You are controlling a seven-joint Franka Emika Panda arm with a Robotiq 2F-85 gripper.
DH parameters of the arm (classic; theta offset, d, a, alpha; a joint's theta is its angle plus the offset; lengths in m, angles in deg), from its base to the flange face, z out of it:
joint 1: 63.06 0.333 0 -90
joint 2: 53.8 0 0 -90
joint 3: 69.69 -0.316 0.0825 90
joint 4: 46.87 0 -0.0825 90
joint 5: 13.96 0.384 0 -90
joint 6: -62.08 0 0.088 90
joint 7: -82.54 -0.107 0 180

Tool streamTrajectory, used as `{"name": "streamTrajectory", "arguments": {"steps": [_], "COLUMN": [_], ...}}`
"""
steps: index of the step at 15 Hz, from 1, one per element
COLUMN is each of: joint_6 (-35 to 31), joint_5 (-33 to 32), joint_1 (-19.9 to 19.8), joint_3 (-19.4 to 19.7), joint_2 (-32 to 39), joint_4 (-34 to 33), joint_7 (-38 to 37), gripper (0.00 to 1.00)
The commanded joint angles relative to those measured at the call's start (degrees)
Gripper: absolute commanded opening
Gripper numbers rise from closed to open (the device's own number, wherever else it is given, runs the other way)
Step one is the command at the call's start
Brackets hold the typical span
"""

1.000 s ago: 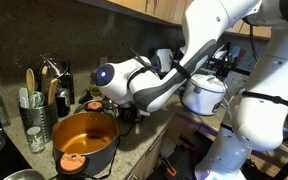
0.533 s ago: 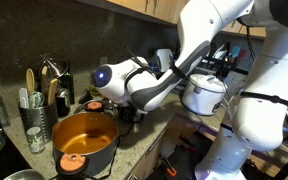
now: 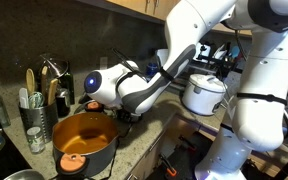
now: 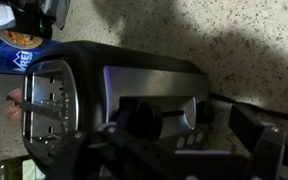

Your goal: Pull the toaster lever up

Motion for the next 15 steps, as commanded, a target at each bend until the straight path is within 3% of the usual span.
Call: {"name": "streamTrajectory", "arguments": {"steps": [1,6,9,11,13,15], "joint_6": [3.1,5.6,6.4,7.2,7.3,7.7], "joint_5": [-0.4,-0.2,-0.4,-0.4,-0.5,-0.7], "joint_1": [1.7,3.5,4.1,4.1,4.0,4.1], "joint_3": [0.1,-0.3,-0.3,-0.2,-0.1,-0.1], "joint_2": [2.1,2.5,2.4,2.3,2.2,2.3], "joint_4": [-2.2,-2.6,-2.6,-2.6,-2.4,-2.4], "joint_7": [0.8,0.3,0.4,0.3,0.2,0.0], "gripper": [1.0,1.0,0.66,0.91,1.0,1.0]}}
